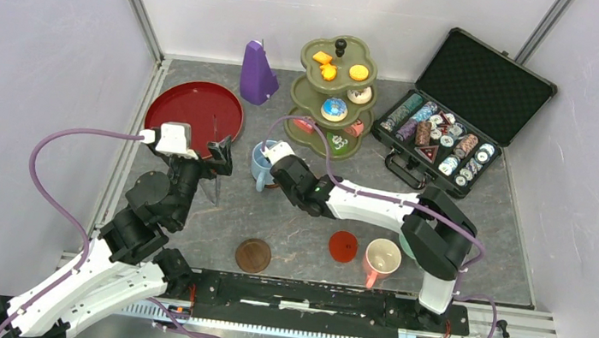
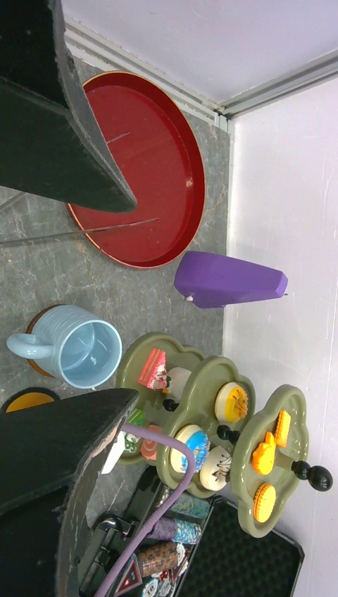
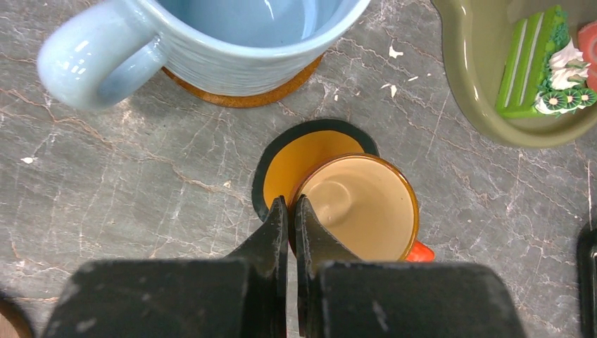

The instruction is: Serve the afternoon tea

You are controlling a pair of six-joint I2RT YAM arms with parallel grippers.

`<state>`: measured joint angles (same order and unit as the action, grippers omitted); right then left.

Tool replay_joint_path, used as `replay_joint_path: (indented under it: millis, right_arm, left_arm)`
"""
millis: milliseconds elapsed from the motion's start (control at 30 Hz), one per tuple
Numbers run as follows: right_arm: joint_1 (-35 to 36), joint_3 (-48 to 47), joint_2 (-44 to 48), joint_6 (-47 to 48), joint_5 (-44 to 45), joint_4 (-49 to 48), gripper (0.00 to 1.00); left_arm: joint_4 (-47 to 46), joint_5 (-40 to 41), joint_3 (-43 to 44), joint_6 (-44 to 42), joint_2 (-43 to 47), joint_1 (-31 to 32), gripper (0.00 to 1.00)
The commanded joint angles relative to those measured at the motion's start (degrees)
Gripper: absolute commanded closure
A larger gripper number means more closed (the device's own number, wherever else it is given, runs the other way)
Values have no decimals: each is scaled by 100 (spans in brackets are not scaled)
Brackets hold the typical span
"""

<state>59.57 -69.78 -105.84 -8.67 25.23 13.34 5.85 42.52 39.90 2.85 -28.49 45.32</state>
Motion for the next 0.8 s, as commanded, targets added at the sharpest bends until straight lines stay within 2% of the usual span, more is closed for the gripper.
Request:
replay_joint_path:
  millis: [0,100,167,367,500,600,767]
  right_arm:
    - [60,-227,-59,-56,-20,-390,100]
    - [66,-145,-68,-56,-27,-530,100]
    - [68,-133,-91,-43,10,-578,96]
    - [100,-276,97,54,80,-267,53]
    - [214,-85,777,122,183,215,37]
    - [332,637,1504,28,155,588,30]
    - [406,2185,2725,-353,-578,1137,19]
  left_arm:
    - [-167,83,-16,-278,-21,-50,0]
    - [-151,72,-4,-276,-29,-52,0]
    - [-145,67,-8,-277,-27,-50,0]
    - [-145,54,-19,-263,-51,-50,0]
    - [-145,12,-9,-258,-95,-50,0]
    - [-132,1,-8,-238,-122,-50,0]
    - [-141,-88,-7,-189,-153,-67,0]
